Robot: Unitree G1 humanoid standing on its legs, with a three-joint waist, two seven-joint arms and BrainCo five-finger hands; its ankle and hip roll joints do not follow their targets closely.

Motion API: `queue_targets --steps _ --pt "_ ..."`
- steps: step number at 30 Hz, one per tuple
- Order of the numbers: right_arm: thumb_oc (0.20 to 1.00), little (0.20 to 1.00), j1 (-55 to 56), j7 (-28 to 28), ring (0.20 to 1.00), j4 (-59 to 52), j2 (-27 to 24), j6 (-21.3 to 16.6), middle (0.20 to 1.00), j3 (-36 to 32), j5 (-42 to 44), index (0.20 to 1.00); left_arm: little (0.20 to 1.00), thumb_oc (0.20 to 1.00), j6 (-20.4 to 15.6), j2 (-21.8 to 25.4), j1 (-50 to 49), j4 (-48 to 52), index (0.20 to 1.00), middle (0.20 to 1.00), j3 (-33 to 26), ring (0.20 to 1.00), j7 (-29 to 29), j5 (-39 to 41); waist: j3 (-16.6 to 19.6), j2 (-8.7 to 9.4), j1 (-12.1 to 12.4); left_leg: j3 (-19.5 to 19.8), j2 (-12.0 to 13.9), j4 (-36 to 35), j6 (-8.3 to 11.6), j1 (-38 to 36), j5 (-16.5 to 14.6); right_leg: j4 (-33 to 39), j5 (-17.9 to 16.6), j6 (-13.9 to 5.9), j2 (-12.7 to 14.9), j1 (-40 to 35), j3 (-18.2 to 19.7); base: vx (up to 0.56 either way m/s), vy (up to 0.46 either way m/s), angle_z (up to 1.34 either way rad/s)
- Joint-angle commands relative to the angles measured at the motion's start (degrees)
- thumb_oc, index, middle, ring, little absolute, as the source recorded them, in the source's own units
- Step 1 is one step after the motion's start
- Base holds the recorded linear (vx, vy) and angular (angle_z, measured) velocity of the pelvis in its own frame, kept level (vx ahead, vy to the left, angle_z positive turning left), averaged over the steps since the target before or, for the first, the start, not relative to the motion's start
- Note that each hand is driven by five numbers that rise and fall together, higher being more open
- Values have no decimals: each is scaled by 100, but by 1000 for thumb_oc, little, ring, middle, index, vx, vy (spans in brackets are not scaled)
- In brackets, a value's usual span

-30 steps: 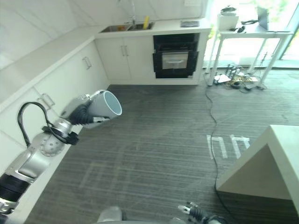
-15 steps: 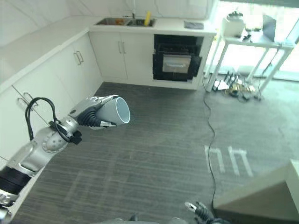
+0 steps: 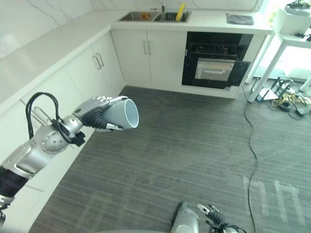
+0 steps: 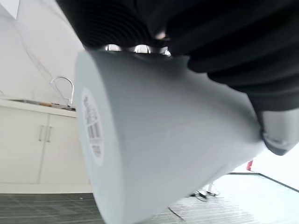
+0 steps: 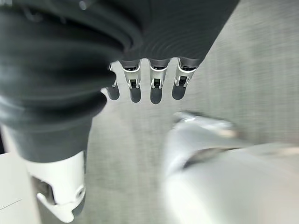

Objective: Place the dishes in the dishwasher.

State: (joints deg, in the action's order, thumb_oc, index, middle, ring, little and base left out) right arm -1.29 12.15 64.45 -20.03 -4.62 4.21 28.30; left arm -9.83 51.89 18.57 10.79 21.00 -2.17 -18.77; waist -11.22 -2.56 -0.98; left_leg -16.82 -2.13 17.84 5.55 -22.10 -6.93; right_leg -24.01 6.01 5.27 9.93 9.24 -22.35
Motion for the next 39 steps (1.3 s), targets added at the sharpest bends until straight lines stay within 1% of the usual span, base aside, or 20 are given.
queue_targets --steps 1,3,4,5,6,8,9,10,11,13,15,19,21,22,24,26,28,30,35,39 --pt "1000 1000 6 116 1000 85 -30 -61 1000 342 90 1000 200 200 199 43 314 -11 200 200 -489 200 447 173 338 82 -126 82 783 795 75 940 582 1738 -702 -1085 -180 -881 112 393 -316 -118" --pt "1000 1000 -3 212 1000 132 -202 -80 1000 269 -37 1000 200 200 202 -41 212 -52 200 200 -589 200 530 247 310 153 -44 -3 1089 2289 457 1672 1295 1987 -465 -728 -350 -1243 66 431 -354 -105" --pt "1000 1000 11 205 1000 149 -240 -97 1000 236 -1 1000 200 200 158 -73 193 -73 200 200 -628 200 498 266 257 163 -6 57 1305 2767 492 2078 1272 2024 -377 -629 -421 -1361 72 364 -261 -63" --pt "1000 1000 17 218 1000 164 -269 -105 1000 205 46 1000 200 200 106 -102 188 -107 200 200 -639 200 488 256 203 164 31 160 1325 2809 384 2438 1151 2031 -348 -590 -470 -1451 119 212 -102 -36" --pt "1000 1000 4 255 1000 199 -286 -112 1000 171 63 1000 200 200 51 -130 168 -135 200 200 -653 200 489 216 129 214 81 150 1215 2674 141 2786 1146 2065 -414 -546 -450 -1519 152 278 0 -19" --pt "1000 1000 -104 275 1000 314 -240 -99 1000 136 -6 1000 200 200 -41 -191 46 -142 200 200 -739 200 474 103 59 225 147 58 1230 1832 23 2843 1118 2108 -332 -586 -527 -1669 357 379 111 -54" --pt "1000 1000 -187 190 1000 359 -193 -52 1000 160 -14 1000 200 200 -75 -316 -110 -92 200 200 -794 200 485 -55 7 168 215 207 1115 607 7 2789 1246 2124 -332 -683 -608 -1736 620 560 312 -98" --pt "1000 1000 -216 117 1000 354 -168 26 1000 223 10 1000 200 200 -120 -383 -256 -42 200 200 -847 200 477 -129 -11 117 296 518 994 -425 71 2771 1536 2140 -316 -764 -650 -1823 848 645 392 -121" --pt "1000 1000 -225 95 1000 378 -143 39 1000 249 32 1000 200 200 -169 -421 -356 -4 200 200 -889 200 458 -187 -21 80 375 761 1037 -1018 149 2877 1803 2160 -299 -803 -688 -1902 1025 571 334 -177" --pt "1000 1000 -182 76 1000 443 -99 -29 1000 263 40 1000 200 200 -301 -478 -502 48 200 200 -955 200 420 -254 -16 73 464 827 1092 -1598 258 2994 2103 2179 -230 -838 -672 -2064 1148 468 251 -196" --pt "1000 1000 -92 -8 1000 460 -41 -124 1000 318 60 1000 200 200 -484 -516 -588 16 200 200 -1029 200 416 -273 62 56 486 699 1014 -1670 175 2957 1883 2115 -73 -880 -641 -2163 1102 442 283 -42" --pt "1000 1000 50 -156 1000 423 151 -72 1000 417 121 1000 200 200 -561 -458 -394 -145 200 200 -846 200 368 -257 232 47 418 749 535 -1678 -283 2406 1159 1357 148 -1071 -517 -2077 1111 451 315 12" --pt "1000 1000 114 -282 1000 369 257 -114 1000 458 106 1000 200 200 -598 -403 -169 -258 200 200 -687 200 353 -196 246 62 359 812 305 -1690 -523 2261 969 746 -8 -1195 -496 -1831 1166 367 298 23" --pt "1000 1000 189 -354 1000 270 323 -174 1000 478 171 1000 200 200 -573 -360 -13 -312 200 200 -551 200 359 -226 235 65 301 924 122 -1690 -741 2174 810 -75 -230 -1360 -550 -1536 1215 277 277 34" --pt "1000 1000 315 -369 1000 94 360 -200 1000 468 152 1000 200 200 -465 -274 130 -328 200 200 -453 200 321 -195 208 58 230 961 -29 -1667 -921 2024 631 -1113 -604 -1552 -591 -1149 1121 216 233 15" --pt "1000 1000 338 -357 1000 14 338 -206 1000 449 25 1000 200 200 -359 -163 138 -328 200 200 -467 200 327 -67 187 -19 222 841 -66 -1687 -1008 1773 484 -1720 -811 -1533 -218 -601 913 181 136 -10" --pt "1000 1000 342 -406 1000 -34 329 -168 1000 429 0 1000 200 200 -363 -141 94 -308 200 200 -523 200 311 -48 152 -36 178 809 -75 -1705 -1010 1641 404 -1490 -835 -1497 -107 -387 873 140 -39 -48" --pt "1000 1000 304 -423 1000 -55 285 -98 1000 382 58 1000 200 200 -298 -93 94 -222 200 200 -597 200 244 -38 69 39 117 781 -83 -1734 -954 1429 233 -378 -1169 -1508 222 -236 876 167 -187 -12" --pt "1000 1000 208 -340 1000 127 297 0 1000 221 -219 1000 200 200 -145 222 145 -143 200 200 -572 200 309 158 59 249 38 718 19 -1783 -815 998 -236 1389 -2140 -1942 831 -125 1022 245 -320 7" --pt "1000 1000 236 -192 1000 319 247 82 1000 184 -304 1000 200 200 -63 128 -41 -43 200 200 -692 200 246 60 177 252 113 665 340 -1686 -647 924 -179 1676 -1516 -1847 636 -569 632 285 -342 19"
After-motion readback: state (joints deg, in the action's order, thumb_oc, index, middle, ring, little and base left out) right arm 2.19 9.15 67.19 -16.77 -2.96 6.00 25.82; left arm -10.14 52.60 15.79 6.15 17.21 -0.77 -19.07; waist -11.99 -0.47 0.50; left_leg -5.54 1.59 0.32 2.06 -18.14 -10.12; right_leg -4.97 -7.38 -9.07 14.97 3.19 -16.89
